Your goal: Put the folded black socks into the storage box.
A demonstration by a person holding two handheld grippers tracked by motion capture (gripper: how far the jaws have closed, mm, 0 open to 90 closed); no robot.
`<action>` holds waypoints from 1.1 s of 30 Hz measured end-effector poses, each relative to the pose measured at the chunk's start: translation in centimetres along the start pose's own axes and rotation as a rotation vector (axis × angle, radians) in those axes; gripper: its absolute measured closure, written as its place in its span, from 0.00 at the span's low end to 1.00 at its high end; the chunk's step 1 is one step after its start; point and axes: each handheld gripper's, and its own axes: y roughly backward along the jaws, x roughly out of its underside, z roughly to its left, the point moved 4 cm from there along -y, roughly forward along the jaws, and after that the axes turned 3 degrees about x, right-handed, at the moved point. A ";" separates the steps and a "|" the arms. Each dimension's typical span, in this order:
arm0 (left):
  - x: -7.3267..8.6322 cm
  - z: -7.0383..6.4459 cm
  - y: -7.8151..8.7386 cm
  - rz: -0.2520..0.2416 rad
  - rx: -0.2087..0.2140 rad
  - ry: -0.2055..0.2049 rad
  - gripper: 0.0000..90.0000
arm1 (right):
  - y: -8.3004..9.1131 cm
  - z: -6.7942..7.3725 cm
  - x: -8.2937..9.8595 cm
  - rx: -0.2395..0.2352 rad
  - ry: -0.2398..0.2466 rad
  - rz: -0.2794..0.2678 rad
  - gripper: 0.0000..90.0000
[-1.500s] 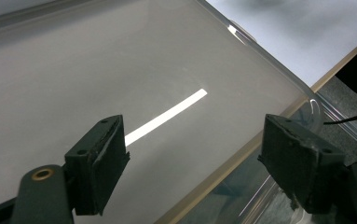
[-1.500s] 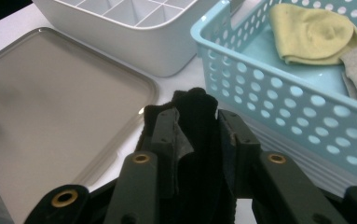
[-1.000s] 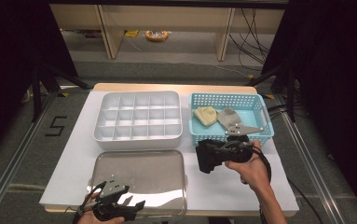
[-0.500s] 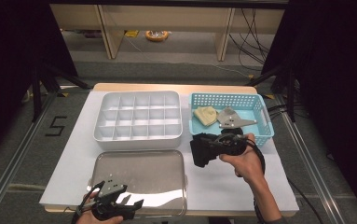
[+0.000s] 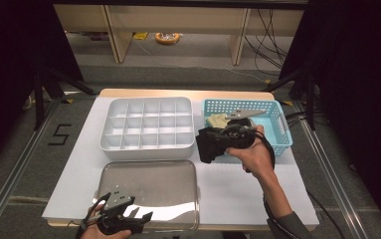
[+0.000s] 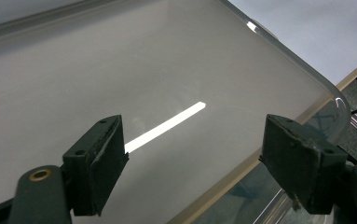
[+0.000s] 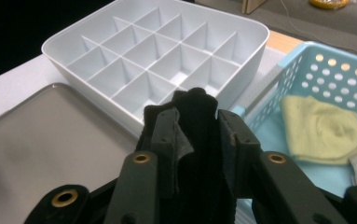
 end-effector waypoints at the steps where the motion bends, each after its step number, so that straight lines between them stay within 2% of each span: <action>1: 0.0 0.0 -0.1 -0.012 -0.003 0.003 0.23 | -0.1 0.1 -0.3 0.002 -0.016 0.011 0.78; 3: 0.0 0.0 -0.1 -0.010 -0.004 0.001 0.23 | -0.4 0.0 -0.6 0.015 0.002 -0.010 0.78; 4: 0.0 0.0 -0.1 -0.001 0.002 -0.001 0.23 | -0.7 0.1 -1.2 0.007 -0.009 -0.004 0.78; 5: 0.1 -0.1 -0.1 0.001 0.003 -0.002 0.23 | -0.9 0.0 -1.5 0.017 0.012 0.000 0.78; 6: 0.1 -0.1 -0.1 0.001 0.003 -0.002 0.23 | -0.9 0.0 -1.5 0.017 0.012 0.000 0.78; 8: 0.1 -0.1 -0.1 0.001 0.003 -0.001 0.23 | -1.6 0.3 -2.1 0.015 -0.002 -0.007 0.78; 9: 0.1 -0.1 -0.1 0.005 0.003 0.006 0.23 | -2.2 0.4 -2.6 0.014 0.019 0.004 0.78; 10: 0.1 -0.1 -0.1 0.005 0.003 0.006 0.23 | -2.2 0.4 -2.6 0.014 0.019 0.004 0.78; 11: 0.1 0.0 0.1 0.019 0.001 -0.003 0.23 | -3.0 0.9 -3.2 0.016 0.021 0.004 0.78; 14: 0.1 0.0 0.0 0.003 -0.009 -0.006 0.23 | -3.8 1.1 -3.8 0.017 0.026 0.012 0.78; 16: 0.1 -0.2 0.1 0.013 0.010 -0.007 0.23 | -5.3 1.5 -4.5 0.013 0.039 0.013 0.78; 17: 0.1 -0.2 0.1 0.013 0.010 -0.007 0.23 | -5.3 1.5 -4.5 0.013 0.039 0.013 0.78; 20: 0.1 -0.1 0.1 0.002 -0.006 0.000 0.23 | -6.9 1.7 -5.1 0.030 0.044 0.045 0.78; 21: 0.0 -0.2 0.2 -0.001 0.013 0.007 0.23 | -7.3 1.7 -5.2 0.032 0.040 0.053 0.78; 22: 0.0 -0.2 0.2 -0.001 0.013 0.007 0.23 | -7.3 1.7 -5.2 0.032 0.040 0.053 0.78; 23: 0.0 -0.1 0.3 -0.011 0.002 -0.005 0.23 | -8.1 1.6 -5.4 0.038 0.053 0.058 0.78; 24: 0.0 -0.1 0.3 -0.011 0.002 -0.005 0.23 | -8.1 1.6 -5.4 0.038 0.053 0.058 0.78; 25: 0.0 -0.1 0.3 0.000 0.011 -0.005 0.23 | -8.4 1.6 -5.4 0.041 0.045 0.068 0.78; 26: 0.0 -0.1 0.3 -0.009 0.003 -0.005 0.23 | -9.2 1.7 -5.5 0.045 0.033 0.076 0.78; 28: 0.0 -0.1 0.4 0.000 0.013 -0.010 0.23 | -9.5 1.6 -5.5 0.051 0.039 0.073 0.78; 31: 0.0 -0.1 0.3 -0.015 0.011 -0.002 0.23 | -10.5 1.4 -5.4 0.063 0.047 0.099 0.78; 33: 0.0 0.1 0.4 -0.006 0.003 -0.017 0.23 | -11.2 1.2 -5.2 0.078 0.051 0.132 0.78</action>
